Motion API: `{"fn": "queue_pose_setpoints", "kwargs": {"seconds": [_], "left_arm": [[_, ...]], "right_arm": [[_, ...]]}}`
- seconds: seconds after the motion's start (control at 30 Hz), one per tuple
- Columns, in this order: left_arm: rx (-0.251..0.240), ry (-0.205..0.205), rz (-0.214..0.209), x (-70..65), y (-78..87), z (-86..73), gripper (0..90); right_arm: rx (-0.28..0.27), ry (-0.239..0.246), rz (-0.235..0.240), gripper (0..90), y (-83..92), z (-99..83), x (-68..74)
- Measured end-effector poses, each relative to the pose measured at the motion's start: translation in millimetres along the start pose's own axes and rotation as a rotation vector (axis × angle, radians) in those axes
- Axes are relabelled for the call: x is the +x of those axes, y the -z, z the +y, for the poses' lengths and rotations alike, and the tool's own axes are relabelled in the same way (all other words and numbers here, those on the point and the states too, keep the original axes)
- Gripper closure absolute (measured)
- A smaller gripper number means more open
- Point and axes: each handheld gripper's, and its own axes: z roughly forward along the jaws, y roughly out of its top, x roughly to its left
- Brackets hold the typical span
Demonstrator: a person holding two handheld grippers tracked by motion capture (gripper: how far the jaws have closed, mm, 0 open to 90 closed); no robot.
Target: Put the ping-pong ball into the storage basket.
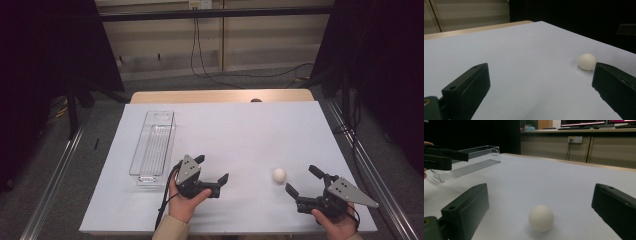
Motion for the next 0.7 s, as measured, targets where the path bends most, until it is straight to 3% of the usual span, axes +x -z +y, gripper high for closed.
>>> {"fn": "queue_pose_setpoints", "kwargs": {"seconds": [0.7], "left_arm": [[0.011, 0.005, -0.018, -6.5, -13.5, 4.1, 1.7]], "right_arm": [[0.001, 0.0, 0.006, 0.6, 0.2, -0.2, -0.9]]}}
